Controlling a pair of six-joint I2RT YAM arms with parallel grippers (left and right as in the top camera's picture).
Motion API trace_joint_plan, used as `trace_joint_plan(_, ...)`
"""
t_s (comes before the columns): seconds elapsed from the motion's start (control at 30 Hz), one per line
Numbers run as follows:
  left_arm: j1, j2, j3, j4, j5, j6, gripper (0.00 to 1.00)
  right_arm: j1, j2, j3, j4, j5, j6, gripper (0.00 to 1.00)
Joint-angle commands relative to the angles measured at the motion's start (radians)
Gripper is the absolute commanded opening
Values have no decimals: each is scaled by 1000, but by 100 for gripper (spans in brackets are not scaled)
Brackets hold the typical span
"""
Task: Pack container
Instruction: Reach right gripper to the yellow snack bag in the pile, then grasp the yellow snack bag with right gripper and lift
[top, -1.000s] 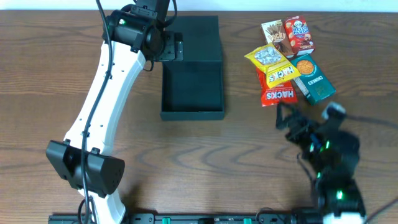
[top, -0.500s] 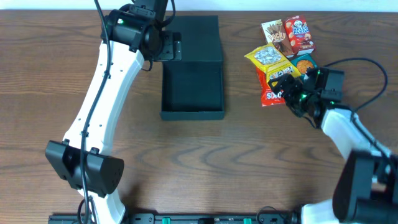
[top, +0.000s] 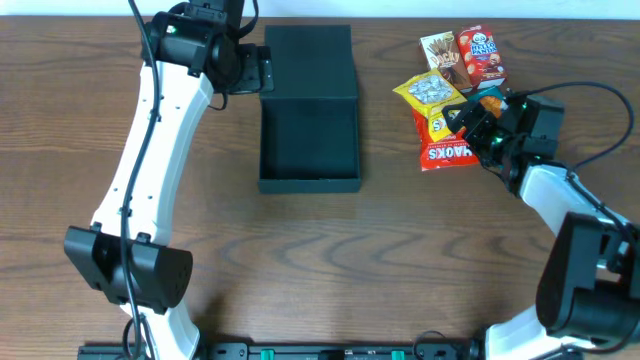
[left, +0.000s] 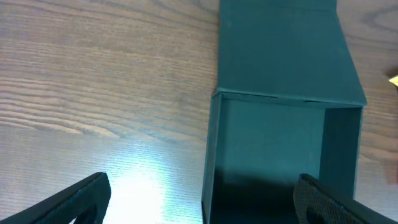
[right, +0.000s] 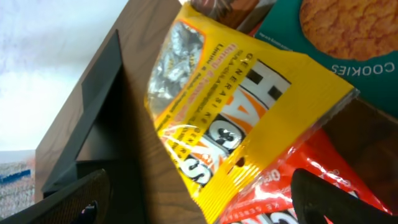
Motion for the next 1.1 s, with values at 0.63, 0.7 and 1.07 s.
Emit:
trace_joint_plan(0.63,27,7,2,2,-3,14,95,-6,115,14,223,10,95,23)
trace_joint_plan(0.7,27,7,2,2,-3,14,95,-6,118,14,222,14,94,31)
trace_joint_plan(1.07,27,8,2,3,-3,14,95,-4,171,15,272,14,125,41)
